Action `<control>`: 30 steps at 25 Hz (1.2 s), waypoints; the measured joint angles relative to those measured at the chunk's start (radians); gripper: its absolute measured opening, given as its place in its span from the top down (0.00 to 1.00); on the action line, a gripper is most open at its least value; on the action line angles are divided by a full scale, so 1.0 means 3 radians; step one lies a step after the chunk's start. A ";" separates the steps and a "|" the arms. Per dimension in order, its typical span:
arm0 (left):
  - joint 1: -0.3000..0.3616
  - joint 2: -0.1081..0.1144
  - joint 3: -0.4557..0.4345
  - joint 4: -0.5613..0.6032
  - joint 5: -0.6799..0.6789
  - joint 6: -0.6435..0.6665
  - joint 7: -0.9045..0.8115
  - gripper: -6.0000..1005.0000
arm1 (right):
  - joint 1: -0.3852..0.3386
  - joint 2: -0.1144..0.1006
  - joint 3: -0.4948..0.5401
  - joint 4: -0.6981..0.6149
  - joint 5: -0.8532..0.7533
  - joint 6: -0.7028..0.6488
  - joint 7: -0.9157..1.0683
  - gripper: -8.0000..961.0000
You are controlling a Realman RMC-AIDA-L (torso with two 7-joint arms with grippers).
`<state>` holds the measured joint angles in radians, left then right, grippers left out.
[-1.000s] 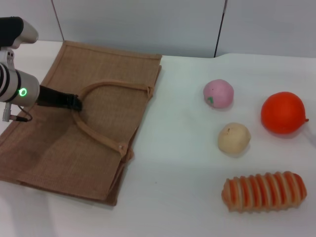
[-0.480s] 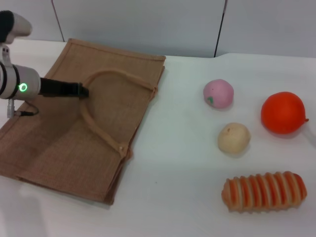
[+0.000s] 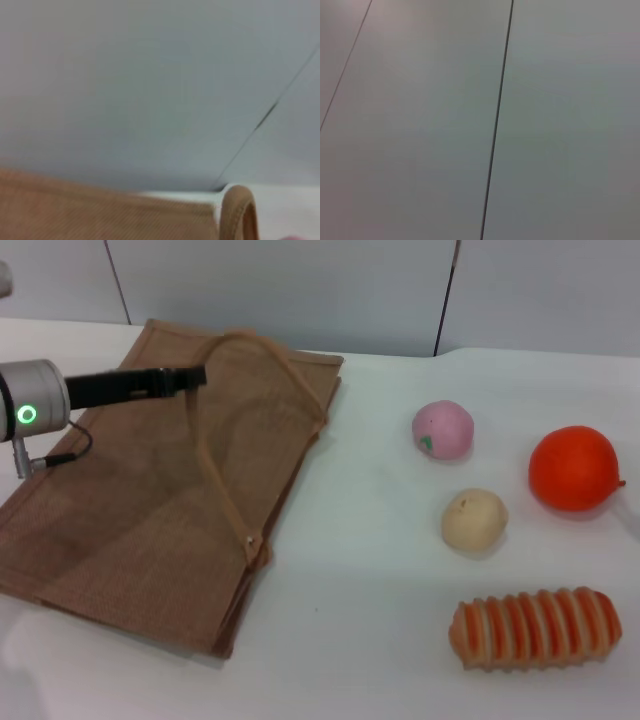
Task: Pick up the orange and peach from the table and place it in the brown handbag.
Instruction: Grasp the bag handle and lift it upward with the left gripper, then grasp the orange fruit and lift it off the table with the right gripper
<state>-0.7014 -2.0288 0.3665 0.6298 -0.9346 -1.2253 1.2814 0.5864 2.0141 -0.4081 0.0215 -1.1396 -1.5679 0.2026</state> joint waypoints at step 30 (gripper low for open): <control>0.0380 0.0003 -0.0388 -0.0717 -0.1624 -0.1320 0.1983 0.87 | 0.0025 -0.0001 -0.0005 -0.0001 -0.0159 0.0038 0.0024 0.11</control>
<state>-0.5873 -2.0279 0.2501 0.4147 -1.4219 -1.6213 1.8763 0.5938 2.0138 -0.4095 0.0211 -1.1872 -1.5564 0.2098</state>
